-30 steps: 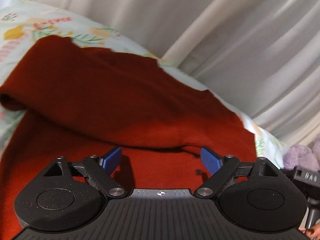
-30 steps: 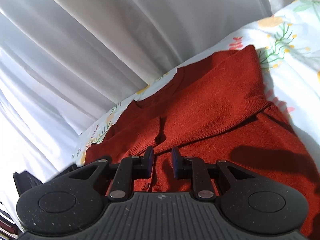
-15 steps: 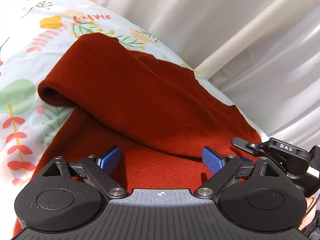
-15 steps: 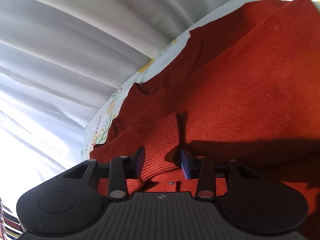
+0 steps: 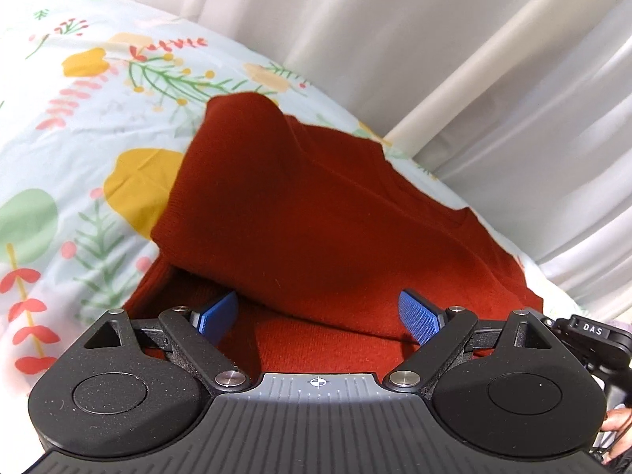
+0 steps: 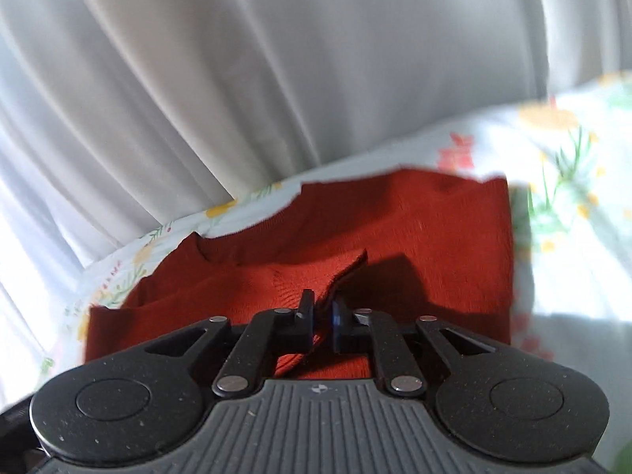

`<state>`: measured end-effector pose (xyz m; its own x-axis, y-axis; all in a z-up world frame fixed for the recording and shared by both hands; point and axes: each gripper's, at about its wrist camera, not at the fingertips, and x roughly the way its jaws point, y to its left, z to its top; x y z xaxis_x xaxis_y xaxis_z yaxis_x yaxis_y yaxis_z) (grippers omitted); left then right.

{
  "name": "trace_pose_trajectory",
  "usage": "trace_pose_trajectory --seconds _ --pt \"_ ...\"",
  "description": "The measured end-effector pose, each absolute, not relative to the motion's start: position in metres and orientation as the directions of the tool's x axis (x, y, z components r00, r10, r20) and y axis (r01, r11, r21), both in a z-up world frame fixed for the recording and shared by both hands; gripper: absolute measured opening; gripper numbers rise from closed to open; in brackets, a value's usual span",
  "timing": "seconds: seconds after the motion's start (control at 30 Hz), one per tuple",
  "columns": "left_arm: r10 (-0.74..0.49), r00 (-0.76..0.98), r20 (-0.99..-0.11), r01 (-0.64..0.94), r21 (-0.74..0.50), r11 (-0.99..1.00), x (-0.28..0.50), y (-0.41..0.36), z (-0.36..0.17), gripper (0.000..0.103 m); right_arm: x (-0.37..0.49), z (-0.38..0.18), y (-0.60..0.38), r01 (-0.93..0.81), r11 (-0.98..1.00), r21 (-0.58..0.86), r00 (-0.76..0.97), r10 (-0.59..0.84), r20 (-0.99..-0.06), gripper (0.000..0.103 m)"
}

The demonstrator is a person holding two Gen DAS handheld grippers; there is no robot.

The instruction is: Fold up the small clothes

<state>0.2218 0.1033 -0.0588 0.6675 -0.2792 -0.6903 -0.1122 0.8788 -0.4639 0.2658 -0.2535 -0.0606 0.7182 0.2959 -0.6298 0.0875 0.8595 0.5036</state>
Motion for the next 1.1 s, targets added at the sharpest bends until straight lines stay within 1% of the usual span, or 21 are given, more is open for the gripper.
trace_pose_trajectory --seconds 0.03,0.07,0.2,0.23,0.27,0.33,0.4,0.47,0.53,0.6,0.7,0.73,0.77,0.83,0.87,0.9,0.97,1.0,1.03,1.07,1.1 --pt "-0.280 0.665 -0.692 -0.108 -0.461 0.881 0.223 0.102 -0.059 0.093 0.267 -0.065 -0.257 0.099 0.842 0.531 0.716 0.311 -0.625 0.011" --pt "-0.281 0.664 -0.693 -0.103 -0.457 0.883 0.224 0.101 -0.058 0.093 0.270 -0.069 -0.258 0.108 0.831 0.546 0.710 0.320 -0.627 0.015" --pt "-0.281 0.663 -0.694 -0.074 -0.434 0.898 0.226 0.095 -0.051 0.093 0.280 -0.084 -0.248 0.112 0.813 0.571 0.679 0.357 -0.641 0.014" --pt "-0.285 0.666 -0.689 -0.058 -0.429 0.901 0.225 0.093 -0.049 0.093 0.280 -0.084 -0.244 0.111 0.828 0.550 0.683 0.338 -0.648 0.006" --pt "-0.291 0.671 -0.682 -0.040 -0.425 0.904 0.225 0.092 -0.046 0.093 0.278 -0.079 -0.240 0.098 0.852 0.515 0.700 0.308 -0.644 0.006" --pt "-0.290 0.681 -0.672 -0.013 -0.408 0.913 0.224 0.088 -0.041 0.093 0.267 -0.061 -0.234 0.061 0.903 0.426 0.765 0.232 -0.601 0.005" --pt "-0.286 0.687 -0.669 0.005 -0.388 0.921 0.224 0.084 -0.039 0.093 0.261 -0.047 -0.234 0.062 0.941 0.334 0.809 0.148 -0.569 0.005" --pt "-0.280 0.691 -0.667 0.016 -0.372 0.928 0.225 0.081 -0.039 0.093 0.259 -0.041 -0.236 0.091 0.974 0.209 0.827 0.044 -0.561 0.005" --pt "-0.281 0.683 -0.674 0.017 -0.370 0.929 0.227 0.080 -0.040 0.093 0.263 -0.041 -0.243 0.124 0.981 0.147 0.822 -0.019 -0.569 0.005" --pt "-0.277 0.677 -0.682 0.008 -0.369 0.929 0.229 0.081 -0.041 0.093 0.265 -0.046 -0.251 0.146 0.977 0.152 0.814 -0.031 -0.580 0.005" --pt "-0.263 0.689 -0.676 0.014 -0.350 0.937 0.231 0.082 -0.036 0.093 0.266 -0.052 -0.256 0.187 0.975 0.119 0.801 -0.082 -0.593 0.006" --pt "-0.256 0.695 -0.672 0.018 -0.339 0.941 0.233 0.081 -0.034 0.093 0.265 -0.052 -0.258 0.225 0.967 0.120 0.798 -0.113 -0.592 0.010" --pt "-0.250 0.697 -0.672 0.022 -0.329 0.944 0.237 0.079 -0.032 0.093 0.261 -0.049 -0.261 0.266 0.955 0.134 0.807 -0.144 -0.572 0.014" --pt "-0.237 0.709 -0.664 0.029 -0.308 0.951 0.247 0.072 -0.028 0.093 0.254 -0.043 -0.257 0.312 0.928 0.202 0.845 -0.174 -0.506 0.017" --pt "-0.242 0.719 -0.651 0.044 -0.305 0.951 0.253 0.067 -0.027 0.093 0.252 -0.041 -0.253 0.288 0.919 0.269 0.868 -0.132 -0.479 0.020" --pt "-0.250 0.726 -0.640 0.060 -0.304 0.951 0.260 0.061 -0.027 0.093 0.253 -0.042 -0.246 0.235 0.910 0.342 0.885 -0.054 -0.462 0.023" --pt "-0.245 0.741 -0.626 0.077 -0.283 0.956 0.275 0.048 -0.034 0.093 0.264 -0.053 -0.230 0.065 0.856 0.514 0.868 0.206 -0.452 0.029" --pt "-0.239 0.751 -0.615 0.090 -0.263 0.961 0.282 0.043 -0.039 0.093 0.271 -0.062 -0.220 0.014 0.811 0.585 0.833 0.314 -0.456 0.029" --pt "-0.217 0.759 -0.614 0.087 -0.234 0.968 0.289 0.039 -0.044 0.093 0.278 -0.072 -0.209 -0.015 0.775 0.631 0.799 0.389 -0.459 0.029" --pt "-0.188 0.769 -0.611 0.077 -0.202 0.976 0.294 0.036 -0.049 0.093 0.284 -0.079 -0.200 -0.035 0.761 0.648 0.773 0.432 -0.465 0.029" --pt "-0.163 0.776 -0.609 0.067 -0.177 0.982 0.298 0.036 -0.054 0.093 0.288 -0.085 -0.194 -0.033 0.771 0.636 0.765 0.429 -0.480 0.029"
